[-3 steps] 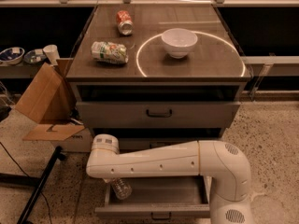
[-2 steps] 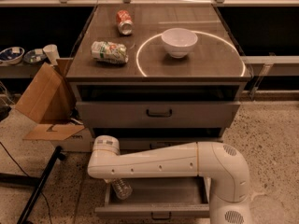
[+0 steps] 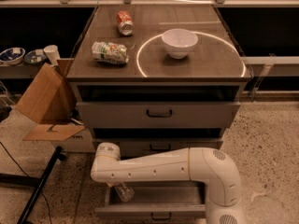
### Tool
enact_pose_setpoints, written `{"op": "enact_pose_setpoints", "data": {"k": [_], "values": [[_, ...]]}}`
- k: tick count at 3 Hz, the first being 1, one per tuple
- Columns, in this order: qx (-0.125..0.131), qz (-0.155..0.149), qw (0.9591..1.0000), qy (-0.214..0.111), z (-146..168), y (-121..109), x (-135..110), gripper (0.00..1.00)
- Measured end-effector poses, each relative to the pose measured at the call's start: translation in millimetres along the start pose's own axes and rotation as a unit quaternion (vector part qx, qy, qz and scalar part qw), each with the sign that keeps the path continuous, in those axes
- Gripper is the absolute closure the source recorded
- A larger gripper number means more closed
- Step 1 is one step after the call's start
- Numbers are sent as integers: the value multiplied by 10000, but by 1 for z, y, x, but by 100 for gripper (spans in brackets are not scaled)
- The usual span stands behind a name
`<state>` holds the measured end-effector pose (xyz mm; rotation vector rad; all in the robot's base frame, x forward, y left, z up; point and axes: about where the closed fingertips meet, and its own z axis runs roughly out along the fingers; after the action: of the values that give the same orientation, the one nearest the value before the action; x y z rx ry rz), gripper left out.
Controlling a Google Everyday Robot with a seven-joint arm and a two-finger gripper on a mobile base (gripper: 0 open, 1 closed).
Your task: Place water bottle into bottom drawer
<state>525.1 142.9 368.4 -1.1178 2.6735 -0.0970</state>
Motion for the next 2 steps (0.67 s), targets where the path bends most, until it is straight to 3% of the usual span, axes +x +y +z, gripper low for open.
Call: {"op": "enact_pose_setpoints", "data": {"k": [2], "values": [[-43,26,10000,24,78,10,10,100]]}}
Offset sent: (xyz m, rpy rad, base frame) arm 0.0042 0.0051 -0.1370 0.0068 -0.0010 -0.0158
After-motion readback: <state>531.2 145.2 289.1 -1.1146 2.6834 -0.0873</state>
